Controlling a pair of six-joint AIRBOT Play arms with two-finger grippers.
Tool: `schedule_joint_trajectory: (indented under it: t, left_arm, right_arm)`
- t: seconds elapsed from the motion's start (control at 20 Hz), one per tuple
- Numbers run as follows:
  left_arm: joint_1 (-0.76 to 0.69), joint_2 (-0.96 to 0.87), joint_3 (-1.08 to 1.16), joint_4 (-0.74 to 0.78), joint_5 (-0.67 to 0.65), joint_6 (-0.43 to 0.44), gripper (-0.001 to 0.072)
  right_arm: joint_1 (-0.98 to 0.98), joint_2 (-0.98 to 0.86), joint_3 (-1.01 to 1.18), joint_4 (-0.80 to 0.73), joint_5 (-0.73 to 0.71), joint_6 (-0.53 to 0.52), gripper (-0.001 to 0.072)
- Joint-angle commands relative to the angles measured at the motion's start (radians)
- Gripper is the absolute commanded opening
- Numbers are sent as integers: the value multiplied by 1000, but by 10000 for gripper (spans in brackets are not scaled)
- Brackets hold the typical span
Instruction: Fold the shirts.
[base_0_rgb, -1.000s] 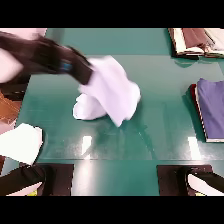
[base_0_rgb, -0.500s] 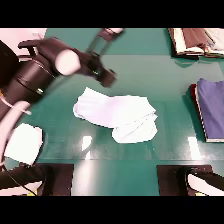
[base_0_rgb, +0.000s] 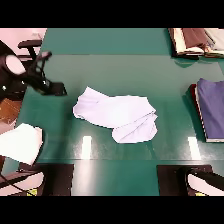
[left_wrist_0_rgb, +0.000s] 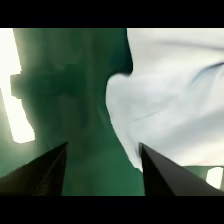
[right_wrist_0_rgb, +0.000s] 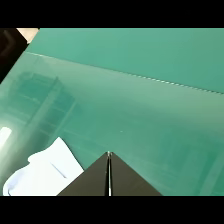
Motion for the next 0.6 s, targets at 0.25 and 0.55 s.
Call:
schedule_joint_trajectory:
  t: [0.25, 0.55]
  left_arm:
    - [-99, -60, -259, -229, 220, 95, 525]
    - [-92, -60, -143, -221, 140, 105, 24]
  right_arm:
    - [1, 0, 0, 0, 34, 0, 18]
    - [-73, 97, -297, -103, 171, 2, 18]
